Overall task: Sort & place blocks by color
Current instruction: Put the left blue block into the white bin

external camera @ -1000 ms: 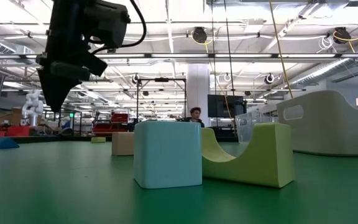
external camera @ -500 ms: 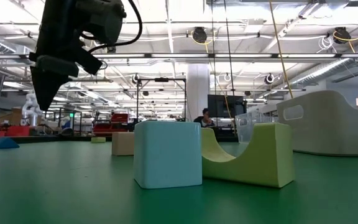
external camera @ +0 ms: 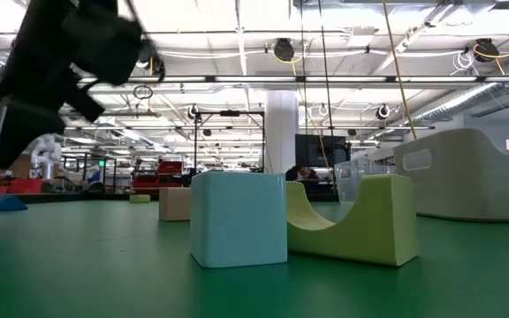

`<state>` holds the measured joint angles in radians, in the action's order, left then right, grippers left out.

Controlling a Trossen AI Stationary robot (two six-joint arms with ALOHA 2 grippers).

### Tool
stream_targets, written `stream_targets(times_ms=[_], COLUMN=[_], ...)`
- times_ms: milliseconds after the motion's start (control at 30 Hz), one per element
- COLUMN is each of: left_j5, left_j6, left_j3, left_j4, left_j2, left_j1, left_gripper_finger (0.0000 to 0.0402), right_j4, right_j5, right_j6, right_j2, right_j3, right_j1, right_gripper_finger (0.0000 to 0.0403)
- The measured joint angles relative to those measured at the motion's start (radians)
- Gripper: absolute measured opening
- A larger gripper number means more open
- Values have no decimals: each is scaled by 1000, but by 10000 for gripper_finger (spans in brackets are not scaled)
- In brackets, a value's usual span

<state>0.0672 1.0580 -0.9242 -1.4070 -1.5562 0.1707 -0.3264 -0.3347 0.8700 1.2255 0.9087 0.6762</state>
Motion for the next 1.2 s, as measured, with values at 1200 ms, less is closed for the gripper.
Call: stream_targets(times_ms=[1200], left_j5=[140], left_j6=[149], left_j3=[212], left_j4=[238], left_j2=[164], left_j1=[-42], left_gripper_finger=[225], right_j4=[8], right_j5=[208], right_j6=[73], right_j2=[0], right_j3=[0], right_j1=[-23], right_gripper_finger=[185])
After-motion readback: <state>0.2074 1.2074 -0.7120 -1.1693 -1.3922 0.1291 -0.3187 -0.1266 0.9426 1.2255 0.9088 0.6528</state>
